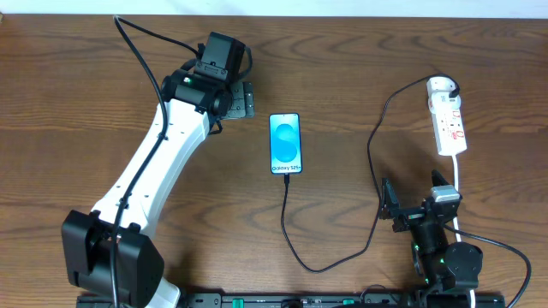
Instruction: Plug charger to phone and switch on socket
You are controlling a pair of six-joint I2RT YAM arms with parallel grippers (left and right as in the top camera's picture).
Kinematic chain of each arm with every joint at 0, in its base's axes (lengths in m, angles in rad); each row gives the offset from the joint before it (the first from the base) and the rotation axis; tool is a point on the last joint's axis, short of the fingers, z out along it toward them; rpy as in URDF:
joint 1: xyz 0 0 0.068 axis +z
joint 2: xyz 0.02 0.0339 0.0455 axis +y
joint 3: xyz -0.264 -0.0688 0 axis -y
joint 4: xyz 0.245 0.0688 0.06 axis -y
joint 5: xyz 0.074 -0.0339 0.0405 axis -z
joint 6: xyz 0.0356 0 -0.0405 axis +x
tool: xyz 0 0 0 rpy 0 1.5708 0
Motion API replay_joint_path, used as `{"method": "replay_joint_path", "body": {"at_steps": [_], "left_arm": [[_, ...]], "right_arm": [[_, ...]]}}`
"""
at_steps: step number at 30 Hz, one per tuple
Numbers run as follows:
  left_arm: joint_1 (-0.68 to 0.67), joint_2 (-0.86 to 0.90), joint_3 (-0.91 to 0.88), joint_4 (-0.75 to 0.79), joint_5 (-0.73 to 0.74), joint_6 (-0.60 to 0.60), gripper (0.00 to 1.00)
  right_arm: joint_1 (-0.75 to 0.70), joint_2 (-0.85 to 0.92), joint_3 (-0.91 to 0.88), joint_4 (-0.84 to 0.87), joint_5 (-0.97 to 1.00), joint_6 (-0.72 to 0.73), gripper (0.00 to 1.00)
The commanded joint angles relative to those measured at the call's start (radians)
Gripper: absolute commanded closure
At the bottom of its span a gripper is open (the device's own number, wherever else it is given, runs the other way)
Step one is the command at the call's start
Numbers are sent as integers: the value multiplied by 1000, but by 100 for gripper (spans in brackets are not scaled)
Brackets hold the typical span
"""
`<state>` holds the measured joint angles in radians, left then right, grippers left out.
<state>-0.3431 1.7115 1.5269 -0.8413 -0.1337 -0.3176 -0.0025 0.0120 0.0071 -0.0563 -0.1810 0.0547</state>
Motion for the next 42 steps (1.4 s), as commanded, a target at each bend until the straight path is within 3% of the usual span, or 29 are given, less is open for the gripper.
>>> {"method": "replay_joint_path", "body": {"at_steps": [1, 26, 32, 42], "left_arm": [[4, 7, 7, -3, -10, 2, 10], [1, 6, -5, -48, -8, 2, 10], [-18, -40, -96, -33, -6, 2, 10], [-15, -271, -395, 150, -5, 42, 10]], "right_arm": [[10, -6, -2, -6, 10, -19, 1], [10, -6, -2, -6, 10, -19, 1], [10, -6, -2, -6, 10, -19, 1], [10, -6, -2, -6, 10, -19, 1]]}}
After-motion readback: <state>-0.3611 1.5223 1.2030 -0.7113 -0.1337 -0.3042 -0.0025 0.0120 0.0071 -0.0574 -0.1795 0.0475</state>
